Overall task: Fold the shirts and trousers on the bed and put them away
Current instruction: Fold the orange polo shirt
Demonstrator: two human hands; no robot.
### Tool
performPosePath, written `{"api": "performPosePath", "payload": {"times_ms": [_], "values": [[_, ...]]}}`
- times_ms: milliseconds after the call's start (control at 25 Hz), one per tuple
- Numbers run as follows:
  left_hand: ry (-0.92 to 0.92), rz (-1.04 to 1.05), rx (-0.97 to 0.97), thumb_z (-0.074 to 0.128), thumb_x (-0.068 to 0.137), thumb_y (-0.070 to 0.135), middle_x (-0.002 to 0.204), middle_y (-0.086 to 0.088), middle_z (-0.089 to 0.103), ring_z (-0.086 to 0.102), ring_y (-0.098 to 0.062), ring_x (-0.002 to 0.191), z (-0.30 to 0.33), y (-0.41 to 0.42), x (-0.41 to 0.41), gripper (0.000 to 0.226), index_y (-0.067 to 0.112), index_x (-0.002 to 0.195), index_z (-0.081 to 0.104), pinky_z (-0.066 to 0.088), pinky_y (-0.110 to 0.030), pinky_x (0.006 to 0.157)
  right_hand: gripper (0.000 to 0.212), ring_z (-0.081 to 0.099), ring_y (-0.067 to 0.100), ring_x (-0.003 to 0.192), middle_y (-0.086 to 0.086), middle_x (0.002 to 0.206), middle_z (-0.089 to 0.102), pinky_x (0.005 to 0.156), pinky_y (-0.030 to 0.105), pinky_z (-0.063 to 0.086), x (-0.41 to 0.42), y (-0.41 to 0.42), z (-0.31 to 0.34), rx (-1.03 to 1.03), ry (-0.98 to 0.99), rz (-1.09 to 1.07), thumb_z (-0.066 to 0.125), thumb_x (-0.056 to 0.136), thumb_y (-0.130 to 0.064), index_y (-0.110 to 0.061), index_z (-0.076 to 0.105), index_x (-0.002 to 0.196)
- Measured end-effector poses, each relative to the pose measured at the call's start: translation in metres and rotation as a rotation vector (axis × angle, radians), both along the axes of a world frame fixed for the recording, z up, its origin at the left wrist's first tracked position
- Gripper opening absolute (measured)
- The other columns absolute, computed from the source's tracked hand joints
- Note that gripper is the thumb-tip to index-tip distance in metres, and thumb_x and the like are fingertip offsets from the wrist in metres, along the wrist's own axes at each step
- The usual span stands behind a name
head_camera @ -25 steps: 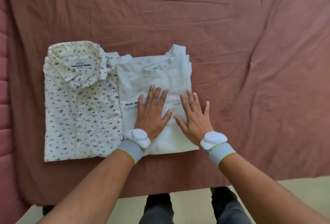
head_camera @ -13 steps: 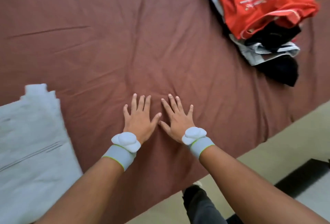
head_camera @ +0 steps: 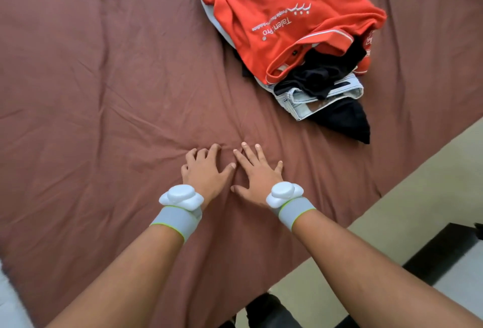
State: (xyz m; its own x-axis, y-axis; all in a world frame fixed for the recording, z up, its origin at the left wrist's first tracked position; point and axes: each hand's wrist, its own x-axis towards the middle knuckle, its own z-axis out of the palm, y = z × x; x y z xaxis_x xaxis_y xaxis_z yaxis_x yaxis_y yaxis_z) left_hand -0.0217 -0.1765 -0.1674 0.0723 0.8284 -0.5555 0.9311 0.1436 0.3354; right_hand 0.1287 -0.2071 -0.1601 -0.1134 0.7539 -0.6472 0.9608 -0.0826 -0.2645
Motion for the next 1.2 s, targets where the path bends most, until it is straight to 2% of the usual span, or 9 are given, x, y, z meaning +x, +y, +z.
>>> {"api": "performPosePath", "payload": {"times_ms": [160, 320, 400, 520, 640, 760, 880, 960, 1200], "values": [[-0.362, 0.14, 0.098, 0.063, 0.089, 0.044, 0.135, -0.006, 0.057, 0.044, -0.028, 0.129, 0.019, 0.045, 0.025, 0.058, 0.016, 0.137, 0.049, 0.037, -0.039, 0.107, 0.093, -0.014, 0.016, 0.148, -0.02, 0.159, -0.014, 0.104, 0.076, 0.016, 0.01, 0.011, 0.001, -0.077, 0.067, 0.03, 0.063, 0.083, -0.049, -0.04, 0.003, 0.152], [-0.622, 0.097, 0.341, 0.072, 0.082, 0.04, 0.139, -0.005, 0.054, 0.046, -0.021, 0.131, 0.051, 0.114, 0.1, 0.071, 0.012, 0.141, 0.044, 0.037, -0.036, 0.109, 0.093, -0.014, 0.017, 0.148, -0.018, 0.159, -0.015, 0.102, 0.076, 0.018, 0.021, 0.019, -0.004, -0.176, 0.095, 0.091, 0.064, 0.083, -0.043, -0.039, 0.002, 0.152], [-0.6, 0.081, 0.437, 0.074, 0.075, 0.046, 0.149, -0.003, 0.043, 0.036, -0.021, 0.138, 0.066, 0.147, 0.145, 0.091, 0.016, 0.15, 0.032, 0.033, -0.039, 0.113, 0.091, -0.014, 0.017, 0.148, -0.016, 0.16, -0.014, 0.102, 0.077, 0.018, 0.027, 0.022, -0.007, -0.19, 0.136, 0.11, 0.065, 0.084, -0.039, -0.037, 0.005, 0.152], [-0.314, -0.053, 0.439, 0.076, 0.071, 0.05, 0.162, -0.002, 0.014, 0.013, -0.026, 0.149, 0.079, 0.189, 0.197, 0.109, 0.033, 0.156, 0.009, 0.024, -0.051, 0.115, 0.092, -0.014, 0.016, 0.148, -0.018, 0.159, -0.014, 0.103, 0.077, 0.015, 0.032, 0.031, -0.005, -0.285, 0.207, 0.091, 0.067, 0.082, -0.03, -0.038, 0.007, 0.152], [0.02, -0.264, 0.536, 0.064, 0.083, 0.042, 0.154, 0.0, 0.033, 0.029, -0.028, 0.139, 0.079, 0.22, 0.219, 0.062, 0.033, 0.142, 0.045, 0.031, -0.047, 0.106, 0.096, -0.017, 0.015, 0.147, -0.018, 0.158, -0.018, 0.103, 0.077, 0.011, 0.031, 0.037, -0.006, -0.36, 0.224, 0.115, 0.069, 0.08, -0.024, -0.037, 0.006, 0.152], [-0.245, -0.166, 0.609, 0.046, 0.091, 0.022, 0.116, -0.011, 0.063, 0.052, -0.032, 0.113, 0.076, 0.233, 0.207, 0.03, 0.013, 0.113, 0.065, 0.04, -0.04, 0.092, 0.099, -0.017, 0.016, 0.147, -0.017, 0.159, -0.018, 0.104, 0.076, 0.01, 0.027, 0.038, -0.004, -0.388, 0.215, 0.107, 0.069, 0.08, -0.022, -0.037, 0.002, 0.152], [-0.605, 0.023, 0.531, 0.041, 0.1, 0.018, 0.087, -0.002, 0.062, 0.054, -0.01, 0.079, 0.084, 0.226, 0.164, 0.019, 0.016, 0.097, 0.059, 0.037, -0.03, 0.075, 0.06, 0.029, 0.024, 0.143, 0.002, 0.155, 0.032, 0.101, 0.055, 0.038, 0.031, 0.048, 0.008, -0.163, 0.218, 0.068, 0.059, 0.085, -0.023, -0.024, 0.039, 0.141], [-0.875, 0.066, 0.366, 0.043, 0.101, 0.022, 0.077, 0.01, 0.051, 0.043, 0.001, 0.069, 0.089, 0.213, 0.132, 0.018, 0.025, 0.088, 0.055, 0.036, -0.027, 0.068, 0.028, 0.061, 0.032, 0.112, 0.01, 0.12, 0.064, 0.086, 0.037, 0.044, 0.051, 0.071, 0.021, 0.077, 0.126, 0.072, 0.051, 0.089, -0.022, -0.018, 0.062, 0.114], [-0.932, 0.098, -0.054, 0.047, 0.093, 0.028, 0.07, 0.015, 0.054, 0.043, 0.0, 0.065, 0.068, 0.155, 0.052, 0.019, 0.014, 0.088, 0.061, 0.035, -0.016, 0.058, 0.04, 0.061, 0.032, 0.106, 0.008, 0.117, 0.061, 0.08, 0.037, 0.047, 0.081, 0.131, 0.035, 0.227, 0.045, 0.065, 0.056, 0.09, -0.037, -0.02, 0.051, 0.125]]}}
